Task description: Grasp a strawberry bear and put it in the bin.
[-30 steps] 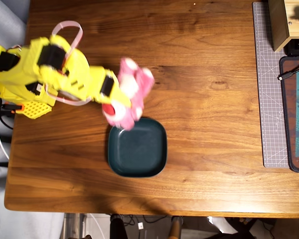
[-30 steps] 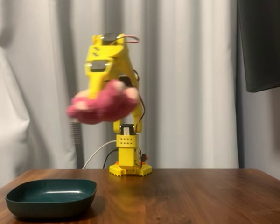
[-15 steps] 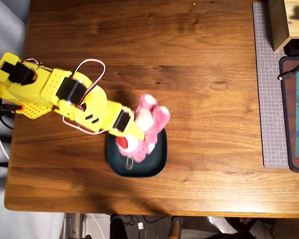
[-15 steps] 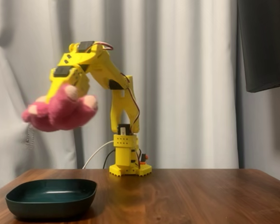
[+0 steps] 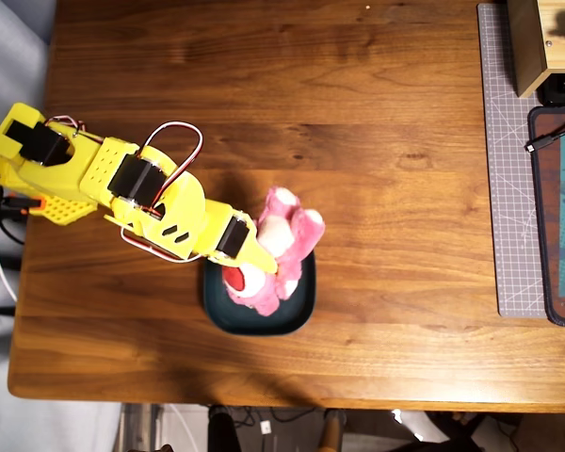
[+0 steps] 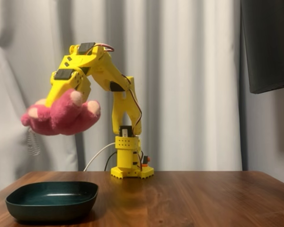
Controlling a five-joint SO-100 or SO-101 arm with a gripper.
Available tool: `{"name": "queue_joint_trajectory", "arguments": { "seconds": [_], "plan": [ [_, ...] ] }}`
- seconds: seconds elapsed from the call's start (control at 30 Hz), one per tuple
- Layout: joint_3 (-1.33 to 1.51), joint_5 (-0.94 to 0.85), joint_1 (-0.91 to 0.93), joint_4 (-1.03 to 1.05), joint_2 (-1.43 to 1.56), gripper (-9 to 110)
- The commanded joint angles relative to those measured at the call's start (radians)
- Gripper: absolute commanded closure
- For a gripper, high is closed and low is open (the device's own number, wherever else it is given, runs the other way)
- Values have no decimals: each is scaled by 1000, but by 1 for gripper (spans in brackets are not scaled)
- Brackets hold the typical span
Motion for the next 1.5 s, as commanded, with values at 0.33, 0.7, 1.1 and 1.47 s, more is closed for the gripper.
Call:
{"name": "queue_joint_trajectory", "arguments": {
  "seconds": [0.33,0.7,1.1,1.47],
  "plan": [
    [-38,-3,-6,18,8,70],
    [-118,3,3,161,8,96],
    [541,8,213,249,782,101],
    [1361,-8,422,-57,1420,98]
  ]
}}
